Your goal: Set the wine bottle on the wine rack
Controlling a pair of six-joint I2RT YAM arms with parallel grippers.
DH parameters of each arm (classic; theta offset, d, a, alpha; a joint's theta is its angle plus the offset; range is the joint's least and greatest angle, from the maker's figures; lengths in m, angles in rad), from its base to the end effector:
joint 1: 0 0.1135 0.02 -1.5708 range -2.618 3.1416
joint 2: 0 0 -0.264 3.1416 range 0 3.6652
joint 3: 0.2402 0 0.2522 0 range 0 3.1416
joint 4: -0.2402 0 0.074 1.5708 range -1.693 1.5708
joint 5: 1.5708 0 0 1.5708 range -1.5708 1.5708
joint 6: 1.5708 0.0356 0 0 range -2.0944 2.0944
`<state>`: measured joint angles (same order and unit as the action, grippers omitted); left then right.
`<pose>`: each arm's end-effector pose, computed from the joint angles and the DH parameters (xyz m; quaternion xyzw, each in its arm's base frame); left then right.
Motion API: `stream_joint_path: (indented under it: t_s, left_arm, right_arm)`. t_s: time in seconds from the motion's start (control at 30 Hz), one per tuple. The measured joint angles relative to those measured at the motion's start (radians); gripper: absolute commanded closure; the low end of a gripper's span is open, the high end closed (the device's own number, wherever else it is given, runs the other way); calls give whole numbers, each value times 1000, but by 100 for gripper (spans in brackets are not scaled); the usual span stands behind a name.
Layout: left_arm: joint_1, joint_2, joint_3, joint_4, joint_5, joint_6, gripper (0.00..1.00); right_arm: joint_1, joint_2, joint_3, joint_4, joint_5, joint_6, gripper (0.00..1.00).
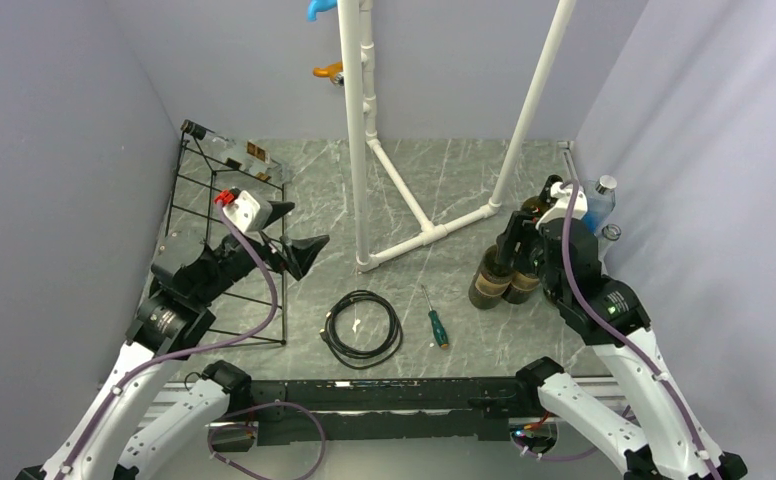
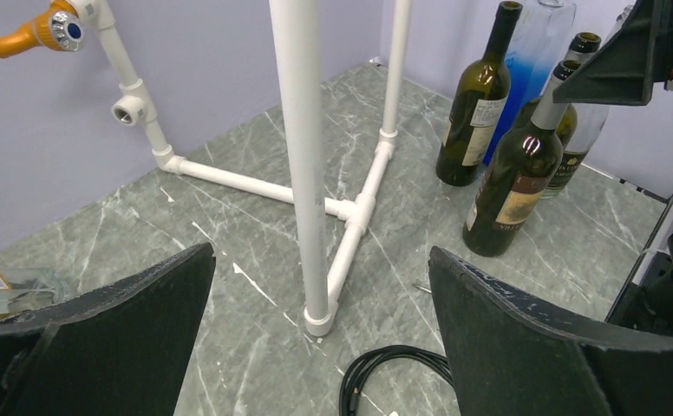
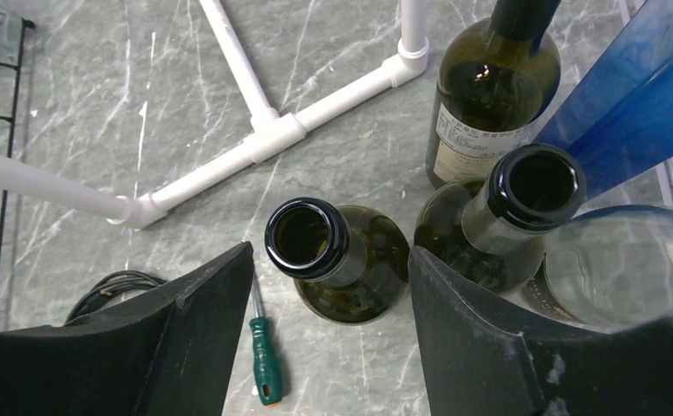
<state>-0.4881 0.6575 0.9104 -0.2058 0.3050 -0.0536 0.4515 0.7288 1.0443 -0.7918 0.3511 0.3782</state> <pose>0.1195 -0.0756 0.3993 0.2544 0.6425 -0.2924 0.6610 0.1248 0.0469 0.3731 0.0600 0.8436 0.0700 0.5290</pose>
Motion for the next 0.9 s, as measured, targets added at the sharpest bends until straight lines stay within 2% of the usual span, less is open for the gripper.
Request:
stream_joint_path:
  t_s: [0.27,0.43,0.53,0.67,0.9]
  left_arm:
    - [-1,45,3,-2,-6,7,0]
    - [-1,76,3,-9,-5,7,0]
    - [-1,71,3,-10,-3,7,0]
    - [-1,73,3,-10,3,6,0]
    - [-5,75,3,-10,20,5,0]
  right_arm:
    - [0,26,-47,58,12,-31,36]
    - [0,56,-79,109,14,-49,42]
    - [0,79,-97,130,14,-60,51]
    - [0,90,-107,142,16,-72,72]
    - [0,79,-107,138,14,-77,91]
